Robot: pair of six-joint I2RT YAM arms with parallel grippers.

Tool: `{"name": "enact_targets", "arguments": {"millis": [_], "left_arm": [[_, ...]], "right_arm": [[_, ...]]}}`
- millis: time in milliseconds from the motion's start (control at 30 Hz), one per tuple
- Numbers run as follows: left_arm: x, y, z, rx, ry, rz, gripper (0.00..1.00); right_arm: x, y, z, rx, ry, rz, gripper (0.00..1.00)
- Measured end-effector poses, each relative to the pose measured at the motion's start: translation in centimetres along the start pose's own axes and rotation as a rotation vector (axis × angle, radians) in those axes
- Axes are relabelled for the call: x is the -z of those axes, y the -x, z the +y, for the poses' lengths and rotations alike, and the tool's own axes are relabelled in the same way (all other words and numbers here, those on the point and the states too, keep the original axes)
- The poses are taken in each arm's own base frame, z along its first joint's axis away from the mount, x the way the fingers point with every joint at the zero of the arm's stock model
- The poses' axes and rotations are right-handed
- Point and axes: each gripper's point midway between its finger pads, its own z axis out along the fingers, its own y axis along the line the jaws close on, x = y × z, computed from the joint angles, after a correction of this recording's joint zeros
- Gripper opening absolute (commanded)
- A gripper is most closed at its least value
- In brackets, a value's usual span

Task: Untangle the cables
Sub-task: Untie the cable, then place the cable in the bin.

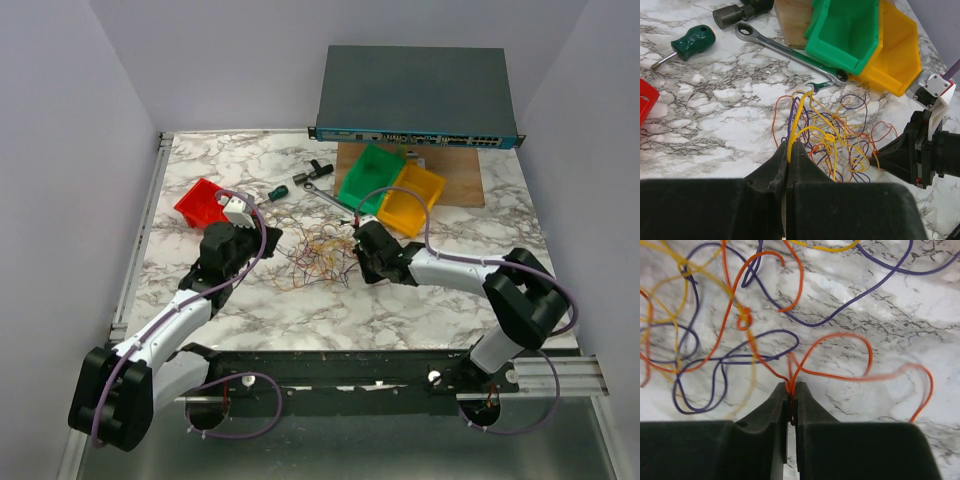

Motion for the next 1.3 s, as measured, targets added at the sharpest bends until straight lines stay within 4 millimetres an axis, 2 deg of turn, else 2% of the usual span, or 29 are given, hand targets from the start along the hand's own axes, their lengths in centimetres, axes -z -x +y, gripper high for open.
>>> {"name": "enact_targets", "arguments": {"millis": [133,233,367,500,600,700,833,900,1000,1067,1200,1300], "left_arm": [[0.0,0.0,0.0,-0.003,0.001,0.0,0.0],[0.0,0.1,0.2,-0.002,0.013,-0.003,0.0],[0.1,0.0,0.8,0.001,0.044,-0.002,0.0],[0.3,0.2,1.5,0.004,0.09,-0.017,0.0],[0.4,0.2,2.0,0.006,0.117,-0.02,0.0],[0.3,-0.3,2.4,0.009,0.139,0.006,0.0],[-0.1,-1.0,2.5,0.009,0.136,0.039,0.0],[-0.2,-1.5,2.3,0.007,0.124,0.059,0.0],[-0.7,-1.9,1.7,0.004,0.105,0.086,0.0],[-1.1,-2.1,1.1,0.008,0.087,0.106,0.0],[-1.1,-3.3,-0.6,0.041,0.044,0.156,0.0],[-0.2,-5.2,-1.5,0.074,0.018,0.194,0.0]], "right_arm": [[0.5,0.9,-0.3,-0.035,-0.025,-0.03,0.01],[2.6,2.4,-1.1,-0.074,-0.059,-0.092,0.01],[8.6,6.3,-3.0,-0.187,-0.104,-0.281,0.01],[15.8,9.2,-6.3,-0.359,-0.173,-0.493,0.01],[20.9,9.6,-9.4,-0.513,-0.244,-0.628,0.01],[25.8,9.2,-11.9,-0.636,-0.269,-0.762,0.01],[31.2,9.3,-13.4,-0.716,-0.235,-0.891,0.01],[32.8,10.2,-13.4,-0.724,-0.219,-0.918,0.01],[33.3,11.9,-12.3,-0.678,-0.178,-0.902,0.01],[32.5,13.5,-10.7,-0.62,-0.135,-0.863,0.01],[28.9,17.1,-5.7,-0.475,0.017,-0.751,0.01],[25.0,19.1,-1.0,-0.364,0.165,-0.645,0.01]]}}
